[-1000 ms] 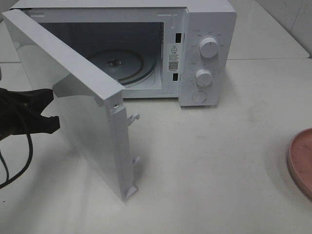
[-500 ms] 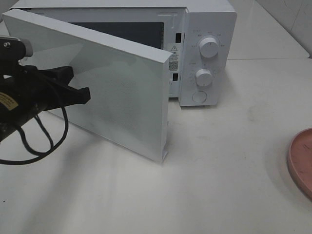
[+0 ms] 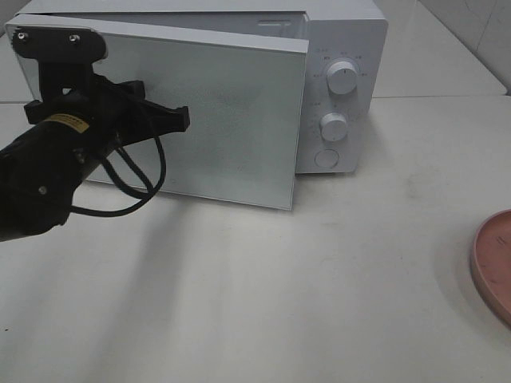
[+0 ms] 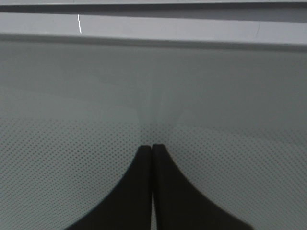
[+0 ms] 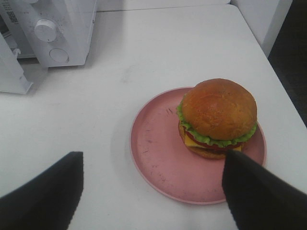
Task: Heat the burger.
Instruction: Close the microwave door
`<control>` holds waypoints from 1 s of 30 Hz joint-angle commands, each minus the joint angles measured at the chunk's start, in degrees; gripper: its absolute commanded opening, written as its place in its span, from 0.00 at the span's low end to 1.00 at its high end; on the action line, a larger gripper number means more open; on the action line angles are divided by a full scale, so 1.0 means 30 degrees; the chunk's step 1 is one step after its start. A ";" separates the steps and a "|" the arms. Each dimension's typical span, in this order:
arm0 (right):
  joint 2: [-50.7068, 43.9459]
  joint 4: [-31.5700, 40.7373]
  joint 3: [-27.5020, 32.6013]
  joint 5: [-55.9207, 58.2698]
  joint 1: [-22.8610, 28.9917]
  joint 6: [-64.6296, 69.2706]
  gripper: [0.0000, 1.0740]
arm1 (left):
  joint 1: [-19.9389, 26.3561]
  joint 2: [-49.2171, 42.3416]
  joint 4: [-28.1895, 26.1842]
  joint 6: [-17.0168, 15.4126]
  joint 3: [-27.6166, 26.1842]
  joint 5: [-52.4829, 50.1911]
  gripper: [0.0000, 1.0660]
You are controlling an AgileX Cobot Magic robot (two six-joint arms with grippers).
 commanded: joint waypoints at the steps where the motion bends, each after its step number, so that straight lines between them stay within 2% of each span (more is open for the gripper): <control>1: -0.0516 0.0057 -0.0019 -0.0095 -0.0095 -0.0229 0.71 | -0.0153 0.0477 -0.1280 0.0879 -0.1089 0.0630 0.00; 6: -0.0516 0.0057 -0.0019 -0.0095 -0.0095 -0.0229 0.71 | -0.0153 0.1356 -0.2177 0.1585 -0.2445 0.0745 0.00; 15: -0.0516 0.0057 -0.0019 -0.0095 -0.0095 -0.0229 0.71 | -0.0153 0.2311 -0.2941 0.2063 -0.3973 0.0745 0.00; 18: -0.0516 0.0057 -0.0019 -0.0095 -0.0095 -0.0229 0.71 | -0.0153 0.2617 -0.3571 0.2578 -0.4679 0.0745 0.00; 20: -0.0516 0.0057 -0.0019 -0.0095 -0.0095 -0.0229 0.71 | -0.0153 0.3037 -0.3782 0.3304 -0.5710 0.0821 0.00; 26: -0.0516 0.0057 -0.0019 -0.0095 -0.0095 -0.0229 0.71 | -0.0019 0.3476 -0.4144 0.3915 -0.6875 0.0974 0.00; 28: -0.0516 0.0057 -0.0019 -0.0095 -0.0095 -0.0229 0.71 | -0.0172 0.3400 -0.4584 0.4966 -0.7238 0.1853 0.00; 30: -0.0516 0.0057 -0.0019 -0.0095 -0.0095 -0.0229 0.71 | -0.0363 0.3342 -0.4698 0.5367 -0.7219 0.2005 0.00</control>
